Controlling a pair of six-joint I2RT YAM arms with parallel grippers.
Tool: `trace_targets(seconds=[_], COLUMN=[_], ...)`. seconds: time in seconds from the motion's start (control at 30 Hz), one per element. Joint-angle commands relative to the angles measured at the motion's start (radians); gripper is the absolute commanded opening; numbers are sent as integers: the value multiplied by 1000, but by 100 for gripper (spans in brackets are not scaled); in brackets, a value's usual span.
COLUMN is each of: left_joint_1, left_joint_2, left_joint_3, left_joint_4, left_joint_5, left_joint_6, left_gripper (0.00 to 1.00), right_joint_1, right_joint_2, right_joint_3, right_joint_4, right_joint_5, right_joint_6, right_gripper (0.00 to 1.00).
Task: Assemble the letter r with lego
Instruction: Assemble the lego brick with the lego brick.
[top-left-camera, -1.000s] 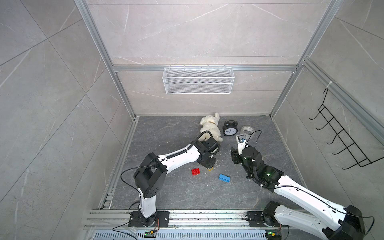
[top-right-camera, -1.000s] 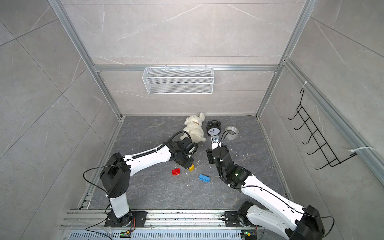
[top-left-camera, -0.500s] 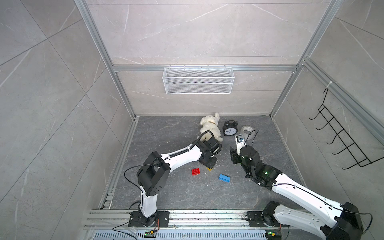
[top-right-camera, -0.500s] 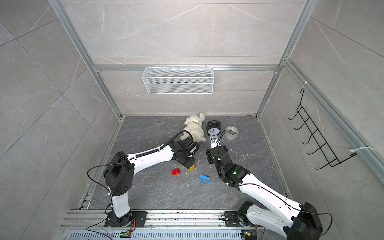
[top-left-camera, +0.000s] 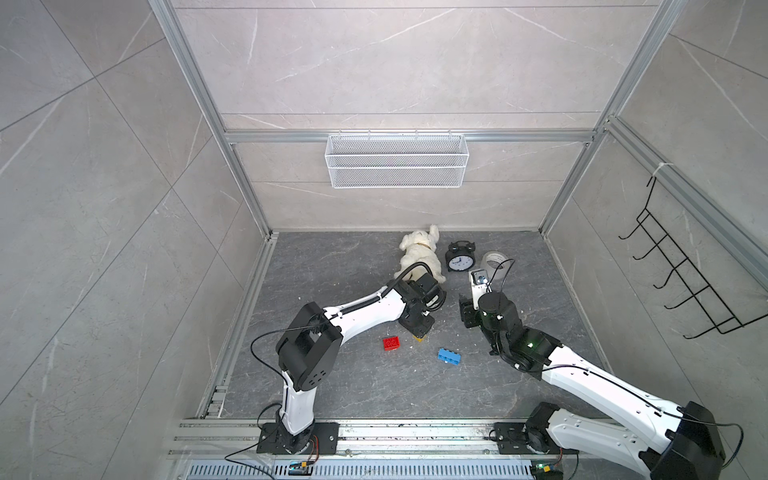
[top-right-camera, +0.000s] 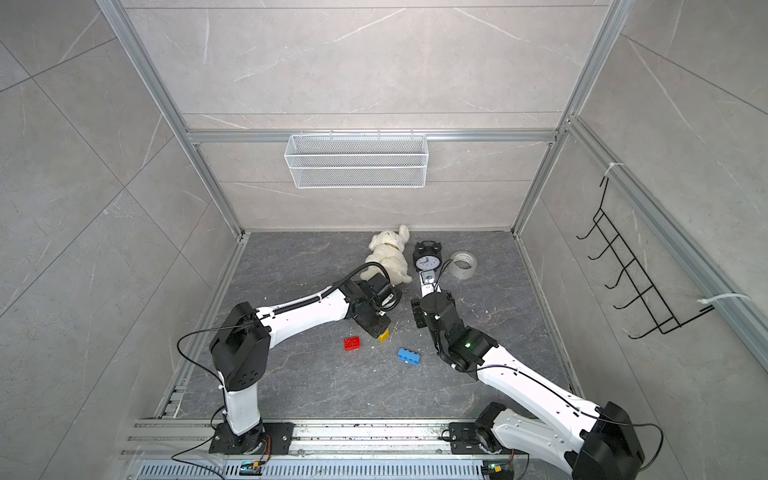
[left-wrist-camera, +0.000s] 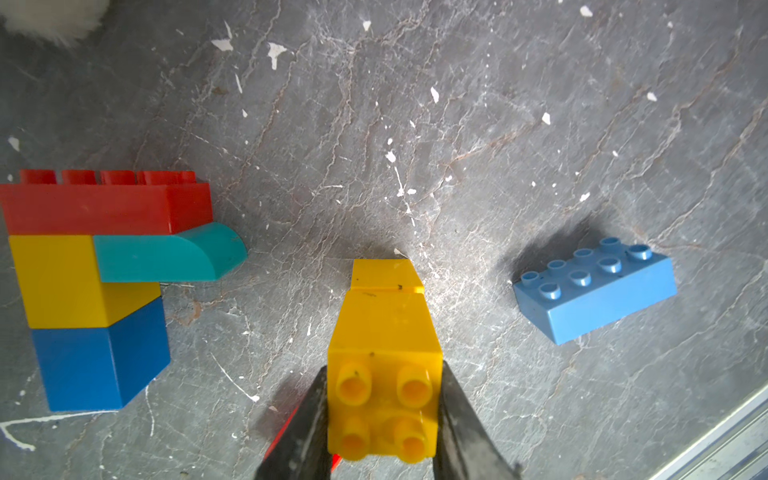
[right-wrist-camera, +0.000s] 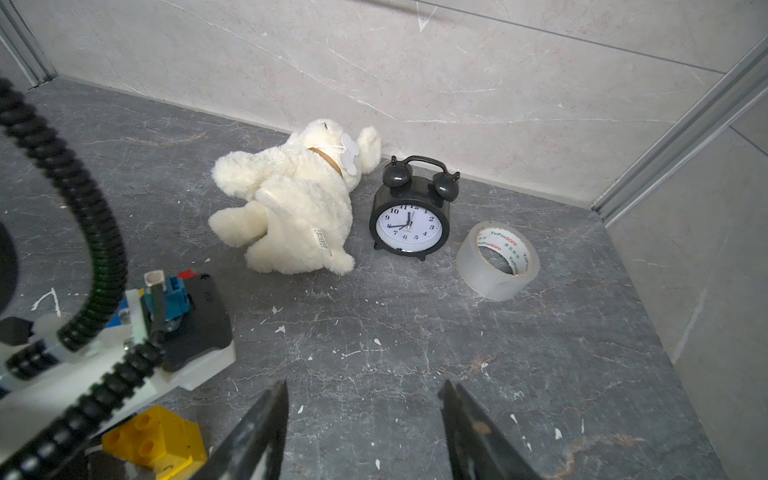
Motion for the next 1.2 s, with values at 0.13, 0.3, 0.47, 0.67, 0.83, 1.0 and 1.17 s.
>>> trace_targets(seconds=[0.13,0.3,0.47,0.67,0.83,1.0,1.17], left_joint_1=[-6,-8,-14,-24,-53,-68,-76], left_joint_2=[39,38,22,26,33,47,54], left_joint_3=[40,73,64,61,67,76,61], left_joint_4=[-117,-145,-146,-135,-133,-152,-152], left_joint_5=[-1,0,-6,-55,-105,-157,-180], left_joint_6=[52,3,-67,-176,-235,-254,-264], left_gripper=[7,7,7,7,7,7,6], right_joint_1=[-4,-4,-4,-4,-3,-3,-3], right_joint_2=[-21,-16,-11,-1,2,9,13], right_joint_3=[5,9,9,9,3,2,0], right_joint_4=[-26,-38,-37,-36,-37,-33,-34], right_joint_5=[12,16,16,14,14,11,10], right_joint_6=[21,22,25,23,26,27,30], right_gripper=[62,62,62,62,62,62,62])
